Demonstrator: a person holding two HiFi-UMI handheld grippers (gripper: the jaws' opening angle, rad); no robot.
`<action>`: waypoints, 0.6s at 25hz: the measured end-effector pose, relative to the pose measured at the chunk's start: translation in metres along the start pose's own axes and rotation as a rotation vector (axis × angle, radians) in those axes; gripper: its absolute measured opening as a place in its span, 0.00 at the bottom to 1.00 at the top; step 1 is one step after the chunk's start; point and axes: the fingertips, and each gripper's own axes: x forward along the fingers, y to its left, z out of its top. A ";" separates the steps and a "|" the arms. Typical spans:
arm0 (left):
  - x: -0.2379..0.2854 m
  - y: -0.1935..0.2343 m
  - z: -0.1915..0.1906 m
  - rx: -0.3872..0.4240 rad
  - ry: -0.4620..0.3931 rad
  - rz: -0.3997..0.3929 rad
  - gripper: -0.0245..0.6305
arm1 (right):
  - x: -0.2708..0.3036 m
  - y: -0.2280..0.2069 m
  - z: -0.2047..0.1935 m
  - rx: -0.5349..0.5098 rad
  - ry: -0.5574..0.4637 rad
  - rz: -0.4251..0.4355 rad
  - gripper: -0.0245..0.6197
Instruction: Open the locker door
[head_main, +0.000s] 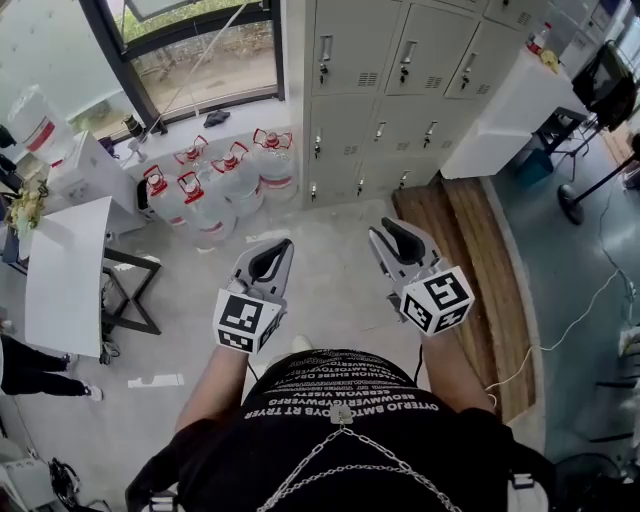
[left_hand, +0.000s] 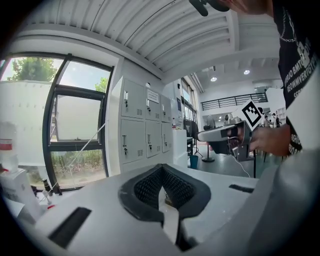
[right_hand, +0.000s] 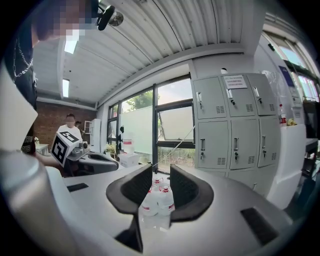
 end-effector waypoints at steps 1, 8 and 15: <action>0.003 0.004 0.000 0.005 -0.003 -0.007 0.04 | 0.003 -0.001 0.001 -0.006 0.001 -0.009 0.20; 0.014 0.030 0.005 0.081 -0.009 -0.035 0.04 | 0.026 -0.021 0.019 -0.033 -0.015 -0.062 0.20; 0.036 0.062 -0.006 0.034 0.017 -0.004 0.04 | 0.050 -0.047 0.016 -0.010 0.006 -0.078 0.21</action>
